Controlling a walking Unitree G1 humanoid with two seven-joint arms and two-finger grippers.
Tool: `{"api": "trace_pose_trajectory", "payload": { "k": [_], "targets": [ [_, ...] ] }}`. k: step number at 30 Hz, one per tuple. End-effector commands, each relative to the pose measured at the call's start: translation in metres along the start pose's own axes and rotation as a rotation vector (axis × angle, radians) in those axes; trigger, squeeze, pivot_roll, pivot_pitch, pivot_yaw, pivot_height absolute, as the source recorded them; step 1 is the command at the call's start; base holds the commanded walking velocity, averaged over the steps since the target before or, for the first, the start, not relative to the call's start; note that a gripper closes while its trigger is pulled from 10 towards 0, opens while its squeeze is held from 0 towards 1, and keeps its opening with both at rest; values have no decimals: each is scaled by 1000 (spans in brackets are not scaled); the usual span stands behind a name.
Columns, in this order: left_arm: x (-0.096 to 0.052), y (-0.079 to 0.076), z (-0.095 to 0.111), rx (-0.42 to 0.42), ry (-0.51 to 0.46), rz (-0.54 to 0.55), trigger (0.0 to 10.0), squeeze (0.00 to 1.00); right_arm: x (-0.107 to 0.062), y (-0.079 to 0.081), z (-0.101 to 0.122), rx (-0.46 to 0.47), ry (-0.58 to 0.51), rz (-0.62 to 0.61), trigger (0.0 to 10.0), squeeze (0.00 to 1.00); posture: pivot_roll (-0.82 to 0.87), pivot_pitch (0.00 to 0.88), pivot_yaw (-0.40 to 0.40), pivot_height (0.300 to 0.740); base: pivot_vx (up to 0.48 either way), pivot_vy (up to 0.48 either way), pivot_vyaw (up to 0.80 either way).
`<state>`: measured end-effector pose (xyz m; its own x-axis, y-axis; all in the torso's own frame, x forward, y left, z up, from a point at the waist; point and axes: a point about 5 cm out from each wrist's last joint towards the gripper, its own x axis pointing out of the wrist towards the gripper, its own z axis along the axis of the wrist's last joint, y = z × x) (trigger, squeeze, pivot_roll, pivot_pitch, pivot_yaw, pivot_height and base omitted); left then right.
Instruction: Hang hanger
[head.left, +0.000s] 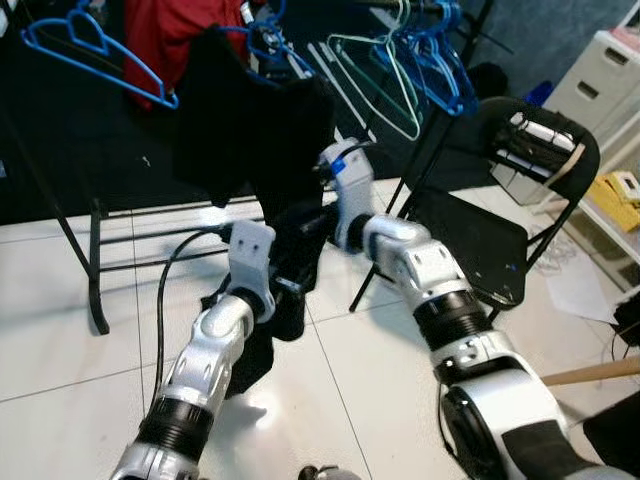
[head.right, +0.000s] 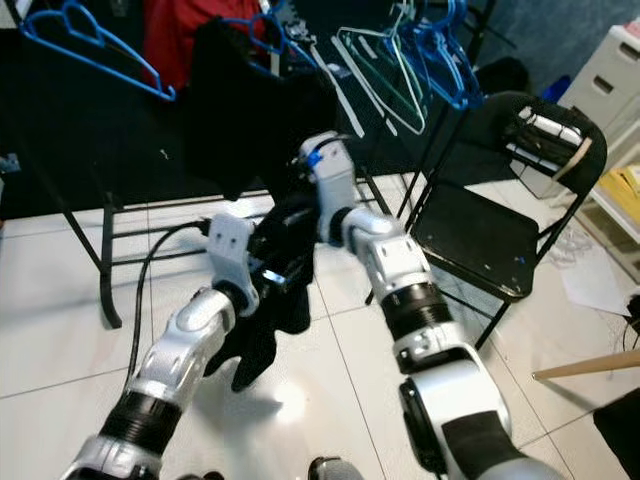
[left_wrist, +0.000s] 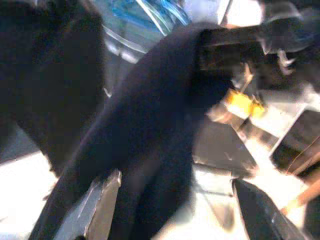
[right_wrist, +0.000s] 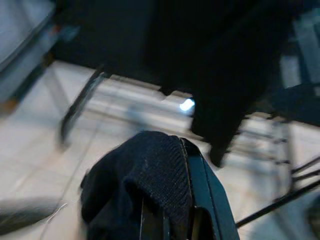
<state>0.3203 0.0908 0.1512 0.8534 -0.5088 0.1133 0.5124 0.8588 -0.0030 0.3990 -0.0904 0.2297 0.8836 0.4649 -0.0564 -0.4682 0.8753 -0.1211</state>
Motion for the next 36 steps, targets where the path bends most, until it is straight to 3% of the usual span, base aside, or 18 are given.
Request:
{"api": "trace_pose_trajectory", "payload": {
  "k": [1, 3, 7, 12, 13, 14, 16, 18, 19, 20, 22, 26, 36],
  "targets": [
    [-6, -11, 5, -19, -51, -108, 10000, 0, -5, -23, 19, -6, -117, -126, 0, 0, -168, 152, -156, 740, 0, 0, 0],
    [-6, -11, 5, -19, -51, -108, 10000, 0, -5, -23, 19, -6, -117, -126, 0, 0, -168, 152, -156, 740, 0, 0, 0],
    [-9, -15, 11, -2, -90, -147, 10000, 0, -11, -40, 24, 24, -144, -187, 0, 0, -161, 148, -148, 740, 0, 0, 0],
    [-8, -13, 11, 18, -76, -123, 10000, 0, -12, -43, 22, 26, -142, -191, 0, 0, -157, 146, -141, 740, 0, 0, 0],
    [-5, 2, 9, 67, -22, -4, 10000, 0, -15, -44, 13, 28, -135, -191, 0, 0, -154, 144, -133, 740, 0, 0, 0],
    [-5, 2, 9, 67, -22, -4, 10000, 0, -15, -44, 13, 28, -135, -191, 0, 0, -154, 144, -133, 740, 0, 0, 0],
    [1, 30, 16, 106, 11, 214, 10000, 0, -19, -42, -5, 36, -119, -189, 0, 0, -152, 144, -130, 740, 0, 0, 0],
    [1, 30, 16, 106, 11, 214, 10000, 0, -19, -42, -5, 36, -119, -189, 0, 0, -152, 144, -130, 740, 0, 0, 0],
    [5, 36, 26, 73, -32, 255, 10000, 0, -20, -40, -12, 42, -112, -185, 0, 0, -153, 143, -126, 740, 0, 0, 0],
    [5, 36, 26, 73, -32, 255, 10000, 0, -20, -40, -12, 42, -112, -185, 0, 0, -153, 143, -126, 740, 0, 0, 0],
    [9, 39, 44, 22, -131, 262, 10000, 0, -23, -36, -20, 54, -104, -185, 0, 0, -160, 138, -114, 740, 0, 0, 0],
    [10, 43, 54, 20, -174, 264, 10000, 0, -27, -31, -32, 72, -86, -188, 0, 0, -160, 137, -112, 740, 0, 0, 0],
    [11, 46, 55, 108, -139, 284, 10000, 0, -34, -23, -49, 102, -58, -194, 0, 0, -160, 137, -112, 740, 0, 0, 0]
  ]
}}
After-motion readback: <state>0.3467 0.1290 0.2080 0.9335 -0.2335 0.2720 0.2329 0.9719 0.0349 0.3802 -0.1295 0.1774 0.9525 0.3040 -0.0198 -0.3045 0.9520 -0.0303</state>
